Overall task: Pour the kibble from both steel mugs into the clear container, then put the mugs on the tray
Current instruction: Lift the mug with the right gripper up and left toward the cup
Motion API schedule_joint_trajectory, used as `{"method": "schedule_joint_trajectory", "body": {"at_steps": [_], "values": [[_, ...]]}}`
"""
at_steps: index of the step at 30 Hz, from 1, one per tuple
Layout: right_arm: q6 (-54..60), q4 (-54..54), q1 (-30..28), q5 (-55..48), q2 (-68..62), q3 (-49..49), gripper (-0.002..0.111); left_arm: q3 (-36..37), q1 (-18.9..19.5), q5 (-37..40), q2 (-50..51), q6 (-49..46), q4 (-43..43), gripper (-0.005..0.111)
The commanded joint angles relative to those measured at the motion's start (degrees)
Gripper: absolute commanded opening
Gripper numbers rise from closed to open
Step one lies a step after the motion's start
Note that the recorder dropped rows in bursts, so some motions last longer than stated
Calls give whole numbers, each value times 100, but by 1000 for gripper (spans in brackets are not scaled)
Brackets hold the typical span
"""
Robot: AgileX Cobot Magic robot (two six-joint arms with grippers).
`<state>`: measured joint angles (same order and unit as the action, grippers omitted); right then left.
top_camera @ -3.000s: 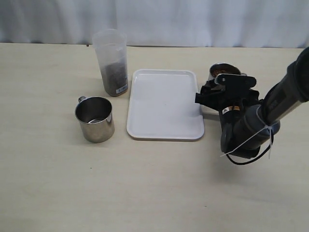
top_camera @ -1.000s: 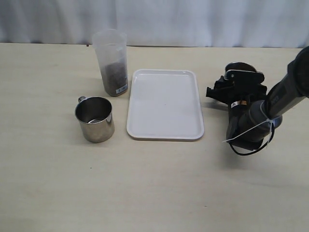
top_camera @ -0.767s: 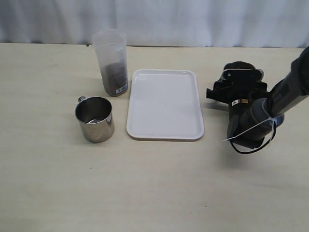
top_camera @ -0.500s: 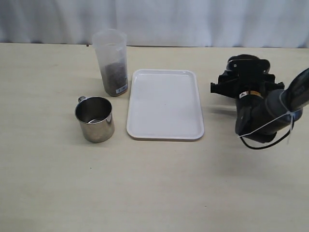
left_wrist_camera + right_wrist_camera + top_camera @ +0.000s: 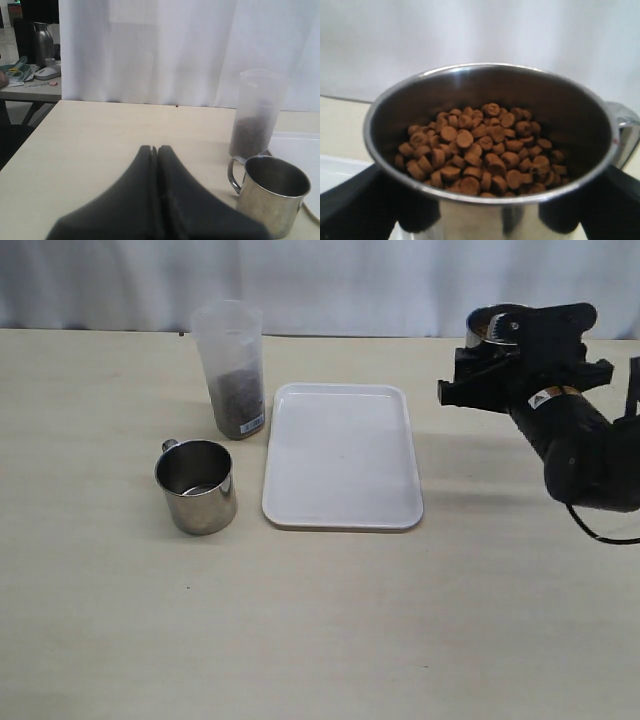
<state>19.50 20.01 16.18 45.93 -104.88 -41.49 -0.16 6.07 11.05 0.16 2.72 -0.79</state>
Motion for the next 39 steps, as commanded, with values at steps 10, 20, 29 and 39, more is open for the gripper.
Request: {"method": "schedule_joint_trajectory", "body": {"at_steps": [10,20,29,39], "values": [[-223,-1367,465,-2274,1133,-776,5,16,-22,-54,-16,5,-5,0],[697,-1367,1275,-3958,1156,-2122,5,16,-22,-54,-16,5,-5,0],[1138,-1367,1396,-4674,752,-2991,5,16,-22,-54,-16,5,-5,0],[1213,-1367,1396,-5269,-90,-4065,5,16,-22,-54,-16,5,-5,0]]}}
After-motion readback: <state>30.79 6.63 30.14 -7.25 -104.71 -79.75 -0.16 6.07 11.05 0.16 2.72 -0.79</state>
